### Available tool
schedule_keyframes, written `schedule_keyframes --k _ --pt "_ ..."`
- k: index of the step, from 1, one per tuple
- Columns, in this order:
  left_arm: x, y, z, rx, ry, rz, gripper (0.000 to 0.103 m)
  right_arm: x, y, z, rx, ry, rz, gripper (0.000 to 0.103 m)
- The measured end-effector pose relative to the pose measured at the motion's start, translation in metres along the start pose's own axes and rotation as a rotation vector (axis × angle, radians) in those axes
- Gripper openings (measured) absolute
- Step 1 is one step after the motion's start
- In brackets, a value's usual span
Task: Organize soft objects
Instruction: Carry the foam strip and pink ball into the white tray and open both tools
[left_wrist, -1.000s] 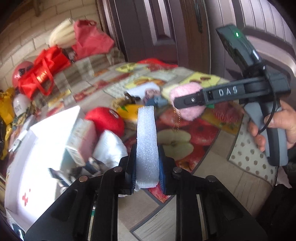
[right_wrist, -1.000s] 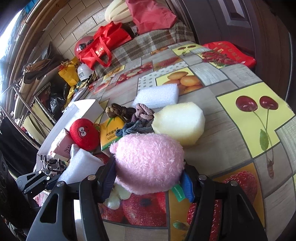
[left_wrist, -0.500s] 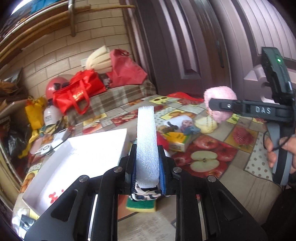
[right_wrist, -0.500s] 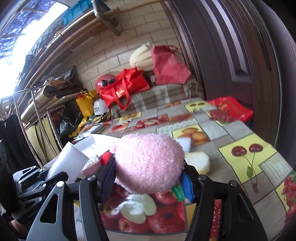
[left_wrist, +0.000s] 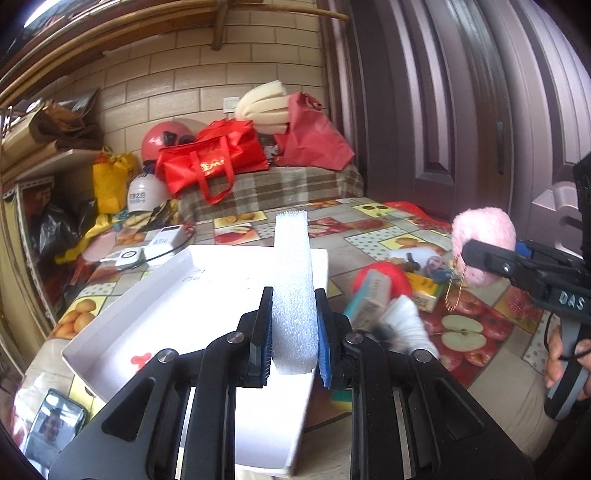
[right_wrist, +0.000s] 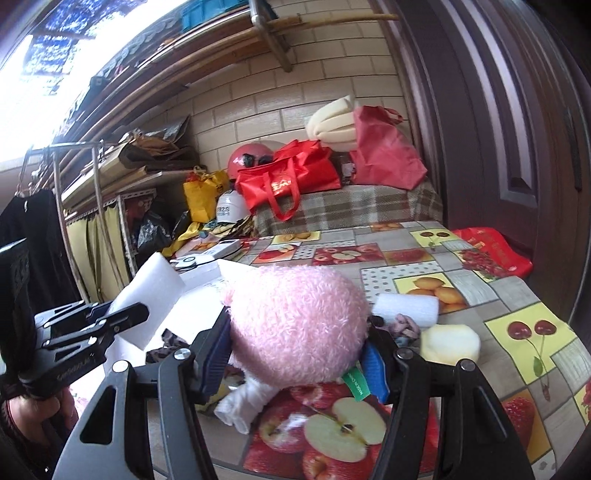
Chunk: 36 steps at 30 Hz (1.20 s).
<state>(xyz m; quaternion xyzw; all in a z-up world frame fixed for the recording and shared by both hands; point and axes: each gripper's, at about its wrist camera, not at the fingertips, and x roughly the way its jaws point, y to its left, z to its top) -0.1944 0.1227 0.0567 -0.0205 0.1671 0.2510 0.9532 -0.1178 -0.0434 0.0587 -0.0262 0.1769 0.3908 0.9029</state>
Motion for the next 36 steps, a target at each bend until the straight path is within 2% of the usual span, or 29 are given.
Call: schedule_keyframes --k 2,5,9,15,24,29,36 --pt "0.003 0.008 0.000 -0.011 0.001 0.021 0.019 0.005 0.012 -0.001 -0.028 0.009 0.022 0.063" --pt "0.007 0.012 -0.004 0.037 -0.010 0.080 0.019 0.015 0.029 -0.001 -0.061 0.026 0.054 0.063" --pt "0.014 0.035 -0.006 -0.042 0.021 0.059 0.019 0.025 0.048 -0.002 -0.098 0.043 0.092 0.063" --pt "0.019 0.066 -0.009 -0.111 0.029 0.100 0.019 0.031 0.074 -0.006 -0.127 0.062 0.156 0.062" --pt "0.035 0.097 -0.008 -0.156 0.056 0.142 0.019 0.051 0.119 -0.010 -0.169 0.118 0.260 0.062" --pt "0.041 0.109 -0.008 -0.193 0.069 0.156 0.019 0.078 0.128 -0.012 -0.142 0.171 0.254 0.062" --pt "0.044 0.118 -0.009 -0.233 0.091 0.149 0.019 0.108 0.127 -0.007 -0.115 0.184 0.168 0.063"
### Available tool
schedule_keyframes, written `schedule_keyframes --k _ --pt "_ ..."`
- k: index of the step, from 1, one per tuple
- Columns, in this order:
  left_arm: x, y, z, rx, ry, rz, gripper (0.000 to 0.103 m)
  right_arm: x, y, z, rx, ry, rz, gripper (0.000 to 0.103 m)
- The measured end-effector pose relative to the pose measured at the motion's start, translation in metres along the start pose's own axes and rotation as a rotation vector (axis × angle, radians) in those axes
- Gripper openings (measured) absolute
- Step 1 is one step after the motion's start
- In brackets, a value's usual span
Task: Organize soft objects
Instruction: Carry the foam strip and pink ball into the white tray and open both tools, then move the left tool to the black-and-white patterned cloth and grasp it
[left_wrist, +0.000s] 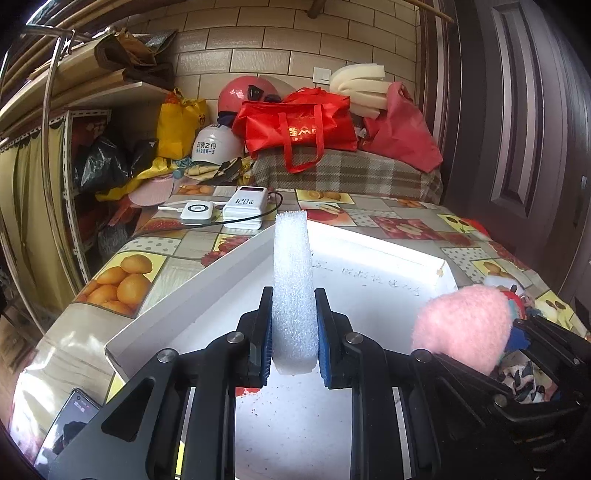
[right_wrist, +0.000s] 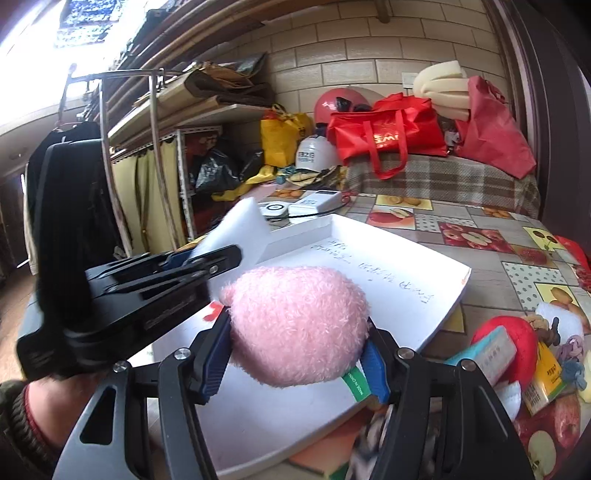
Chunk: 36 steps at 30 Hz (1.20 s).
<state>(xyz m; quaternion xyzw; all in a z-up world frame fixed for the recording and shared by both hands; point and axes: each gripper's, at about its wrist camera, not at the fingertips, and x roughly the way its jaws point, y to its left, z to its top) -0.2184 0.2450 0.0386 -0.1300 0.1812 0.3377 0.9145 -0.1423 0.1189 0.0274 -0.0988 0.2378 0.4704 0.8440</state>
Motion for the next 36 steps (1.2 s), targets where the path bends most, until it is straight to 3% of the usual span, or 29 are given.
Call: schedule_keyframes --k 2,5,7,8,10,11,19,36 --pt "0.001 0.000 0.000 -0.003 0.005 0.002 0.019 0.010 -0.004 0.003 0.022 0.024 -0.014 0.065" --pt "0.003 0.005 0.001 -0.030 0.014 0.005 0.020 0.017 -0.011 0.003 0.066 0.063 -0.029 0.083" --pt "0.003 0.008 0.001 -0.046 0.016 0.026 0.026 0.013 -0.015 0.002 0.091 0.051 -0.027 0.084" --pt "0.003 0.009 0.001 -0.052 0.014 0.030 0.034 0.011 -0.017 0.002 0.100 0.042 -0.023 0.084" --pt "0.001 0.012 0.001 -0.064 0.004 0.045 0.099 0.007 -0.017 0.002 0.105 0.027 -0.020 0.084" --pt "0.000 0.013 0.001 -0.069 -0.003 0.050 0.103 0.005 -0.016 0.002 0.102 0.021 -0.021 0.084" --pt "-0.003 0.017 0.002 -0.086 -0.020 0.070 0.103 -0.002 -0.003 0.003 0.026 -0.012 -0.031 0.085" --pt "-0.008 0.016 0.003 -0.067 -0.040 0.080 0.103 -0.024 -0.006 -0.004 -0.010 -0.066 -0.036 0.085"
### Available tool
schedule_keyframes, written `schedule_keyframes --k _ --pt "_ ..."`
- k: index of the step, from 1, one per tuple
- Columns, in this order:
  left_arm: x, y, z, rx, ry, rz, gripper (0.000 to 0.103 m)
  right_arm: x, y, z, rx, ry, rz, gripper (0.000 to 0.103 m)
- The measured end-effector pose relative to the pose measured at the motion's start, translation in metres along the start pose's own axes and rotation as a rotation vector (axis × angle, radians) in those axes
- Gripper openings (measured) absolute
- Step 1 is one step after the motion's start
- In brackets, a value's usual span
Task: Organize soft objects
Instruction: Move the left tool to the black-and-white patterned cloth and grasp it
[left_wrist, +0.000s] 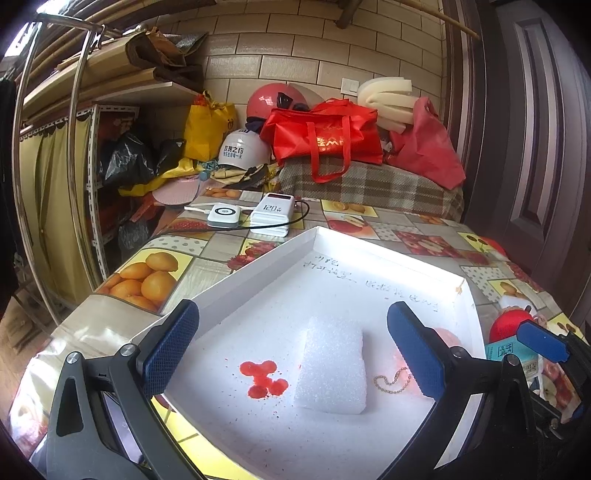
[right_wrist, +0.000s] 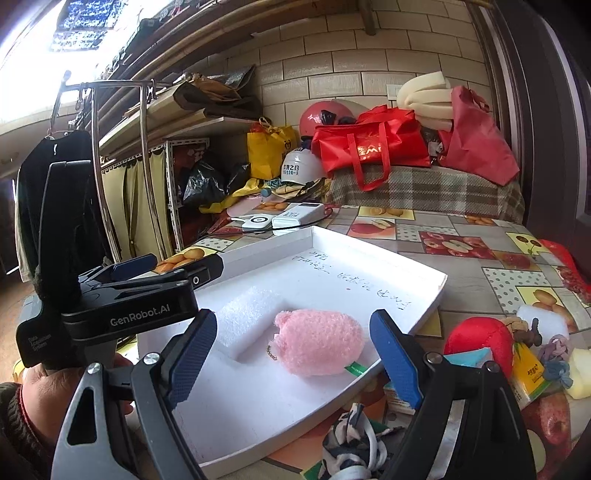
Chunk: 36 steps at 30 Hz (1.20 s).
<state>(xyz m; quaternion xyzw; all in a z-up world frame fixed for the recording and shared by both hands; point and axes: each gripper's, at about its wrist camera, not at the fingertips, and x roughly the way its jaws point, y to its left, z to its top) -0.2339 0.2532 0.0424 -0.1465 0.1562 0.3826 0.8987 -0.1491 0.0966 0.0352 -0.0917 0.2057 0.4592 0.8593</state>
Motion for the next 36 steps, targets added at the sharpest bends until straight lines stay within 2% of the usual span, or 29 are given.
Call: schedule_keyframes --k 6,9,13,16,17,21,23,25,27,31,36 --pt "-0.009 -0.010 0.001 0.055 -0.053 0.018 0.103 -0.015 -0.025 -0.004 0.046 -0.007 -0.044 0.085" --pt "-0.019 -0.016 -0.003 0.065 -0.075 -0.018 0.103 -0.025 -0.050 -0.005 0.067 -0.011 -0.125 0.085" --pt "-0.035 -0.028 -0.007 0.055 -0.091 -0.144 0.103 -0.051 -0.102 -0.013 0.098 -0.004 -0.305 0.085" --pt "-0.051 -0.046 -0.010 0.090 -0.119 -0.235 0.103 -0.071 -0.146 -0.024 0.172 0.054 -0.425 0.085" --pt "-0.057 -0.054 -0.012 0.106 -0.116 -0.289 0.103 -0.077 -0.164 -0.028 0.210 0.081 -0.463 0.085" --pt "-0.067 -0.090 -0.020 0.189 -0.022 -0.518 0.103 -0.087 -0.227 -0.045 0.379 0.227 -0.593 0.085" --pt "-0.067 -0.118 -0.028 0.287 0.052 -0.578 0.103 -0.079 -0.252 -0.055 0.450 0.338 -0.631 0.085" --pt "-0.068 -0.143 -0.035 0.394 0.078 -0.568 0.103 -0.067 -0.264 -0.065 0.494 0.436 -0.633 0.086" --pt "-0.065 -0.157 -0.038 0.415 0.095 -0.572 0.103 -0.061 -0.256 -0.062 0.436 0.439 -0.658 0.086" --pt "-0.046 -0.165 -0.039 0.384 0.158 -0.549 0.103 -0.048 -0.245 -0.063 0.382 0.482 -0.654 0.086" --pt "-0.033 -0.151 -0.039 0.301 0.201 -0.528 0.103 -0.052 -0.249 -0.065 0.401 0.484 -0.635 0.090"
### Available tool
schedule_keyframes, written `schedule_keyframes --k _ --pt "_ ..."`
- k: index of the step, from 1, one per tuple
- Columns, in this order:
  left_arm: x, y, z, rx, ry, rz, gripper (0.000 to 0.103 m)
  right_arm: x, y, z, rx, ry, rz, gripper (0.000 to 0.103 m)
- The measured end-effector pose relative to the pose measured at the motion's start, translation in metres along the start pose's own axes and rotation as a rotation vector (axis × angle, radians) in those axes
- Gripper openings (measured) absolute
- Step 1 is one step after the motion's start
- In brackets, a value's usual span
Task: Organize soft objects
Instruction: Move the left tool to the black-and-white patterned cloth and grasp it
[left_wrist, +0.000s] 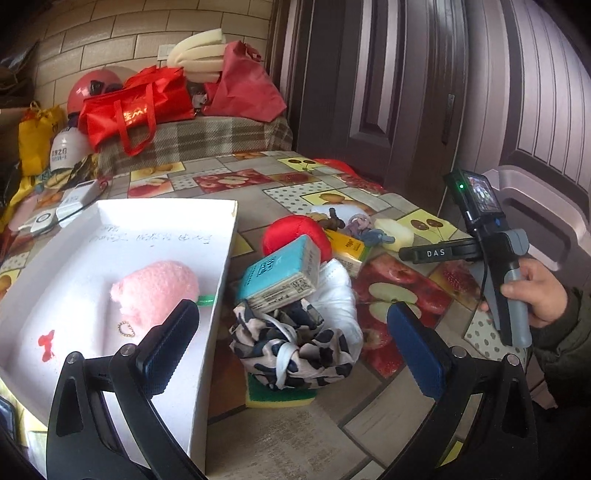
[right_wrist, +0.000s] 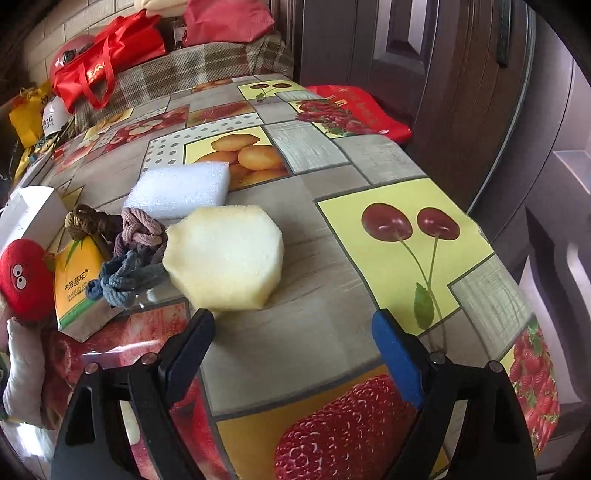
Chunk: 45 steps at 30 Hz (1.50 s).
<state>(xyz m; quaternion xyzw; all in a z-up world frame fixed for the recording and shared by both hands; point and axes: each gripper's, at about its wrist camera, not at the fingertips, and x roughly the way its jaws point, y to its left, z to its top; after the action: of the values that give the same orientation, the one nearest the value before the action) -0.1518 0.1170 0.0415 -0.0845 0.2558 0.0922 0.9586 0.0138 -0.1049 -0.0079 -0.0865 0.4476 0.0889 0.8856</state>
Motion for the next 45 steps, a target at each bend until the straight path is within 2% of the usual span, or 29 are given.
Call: schedule_keyframes --k 3,7,16,22,31,37,45 --pt "0.004 -0.002 -0.001 0.005 0.020 0.007 0.103 0.009 0.001 0.007 -0.002 0.023 -0.013 0.103" --pt "0.009 -0.013 -0.001 0.051 0.045 0.030 0.103 0.011 0.000 0.007 0.001 0.020 -0.011 0.103" --pt "0.025 -0.007 -0.003 0.027 0.122 0.036 0.103 0.011 0.001 0.006 0.001 0.020 -0.011 0.103" --pt "0.025 -0.009 -0.003 0.029 0.116 0.036 0.103 0.011 0.000 0.006 0.001 0.020 -0.012 0.103" --pt "0.011 -0.003 -0.001 -0.002 0.054 0.004 0.103 0.011 0.001 0.006 0.001 0.020 -0.012 0.103" --pt "0.003 -0.013 0.000 0.049 0.019 -0.055 0.103 0.011 0.001 0.007 0.001 0.020 -0.012 0.103" --pt "0.017 -0.028 -0.001 0.123 0.090 -0.051 0.103 0.011 0.001 0.007 0.000 0.020 -0.013 0.103"
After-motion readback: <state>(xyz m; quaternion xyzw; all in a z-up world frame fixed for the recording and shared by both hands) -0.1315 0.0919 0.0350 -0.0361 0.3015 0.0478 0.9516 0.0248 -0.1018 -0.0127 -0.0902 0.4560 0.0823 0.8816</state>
